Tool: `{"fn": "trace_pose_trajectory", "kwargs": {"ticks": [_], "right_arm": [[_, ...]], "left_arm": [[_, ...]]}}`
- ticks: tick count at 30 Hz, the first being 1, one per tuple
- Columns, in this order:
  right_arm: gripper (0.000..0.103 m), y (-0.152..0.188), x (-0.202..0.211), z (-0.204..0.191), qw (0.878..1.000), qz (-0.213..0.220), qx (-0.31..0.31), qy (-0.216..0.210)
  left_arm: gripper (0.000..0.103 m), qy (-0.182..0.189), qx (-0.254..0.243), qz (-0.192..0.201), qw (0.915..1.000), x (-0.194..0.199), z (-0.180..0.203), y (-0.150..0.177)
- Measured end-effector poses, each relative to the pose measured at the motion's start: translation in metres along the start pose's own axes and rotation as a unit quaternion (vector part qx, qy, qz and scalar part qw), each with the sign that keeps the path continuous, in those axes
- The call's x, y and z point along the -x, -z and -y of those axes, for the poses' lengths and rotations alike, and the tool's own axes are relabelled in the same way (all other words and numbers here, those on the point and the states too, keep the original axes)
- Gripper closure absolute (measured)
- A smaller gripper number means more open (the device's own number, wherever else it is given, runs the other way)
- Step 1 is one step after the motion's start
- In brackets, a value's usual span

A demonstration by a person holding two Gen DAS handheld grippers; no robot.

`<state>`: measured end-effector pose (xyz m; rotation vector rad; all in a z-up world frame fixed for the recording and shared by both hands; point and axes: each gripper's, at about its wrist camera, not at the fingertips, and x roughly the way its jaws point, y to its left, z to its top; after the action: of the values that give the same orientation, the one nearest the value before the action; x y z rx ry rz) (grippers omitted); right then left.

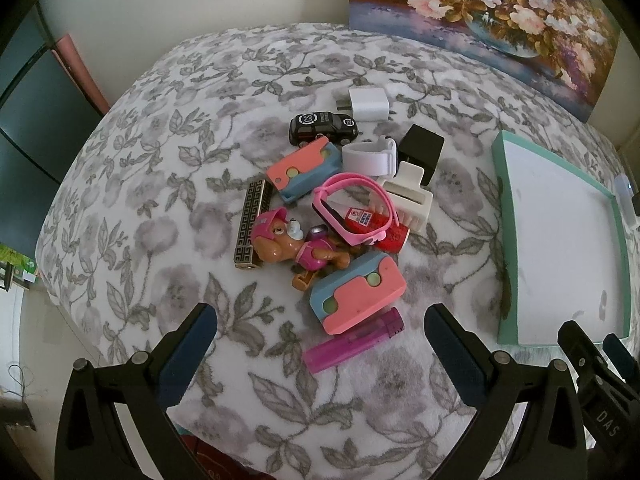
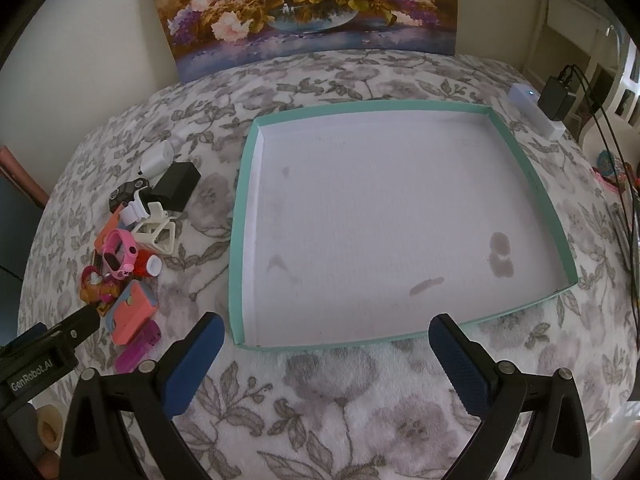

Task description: Organize rigid objects

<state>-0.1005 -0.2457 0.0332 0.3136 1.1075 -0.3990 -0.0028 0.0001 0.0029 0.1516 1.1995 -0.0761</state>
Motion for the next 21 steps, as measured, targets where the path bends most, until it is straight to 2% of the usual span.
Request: {"fn": "trace_pose_trajectory", "kwargs": {"ticks": [21], "right_arm": [[0.0, 0.0009, -0.0006, -0.0007, 1.0, -0.002, 0.001, 0.0]], "left_arm": [[0.0, 0.002, 0.0, -0.002, 1.0, -0.0007, -0.0018, 0.0005]]}}
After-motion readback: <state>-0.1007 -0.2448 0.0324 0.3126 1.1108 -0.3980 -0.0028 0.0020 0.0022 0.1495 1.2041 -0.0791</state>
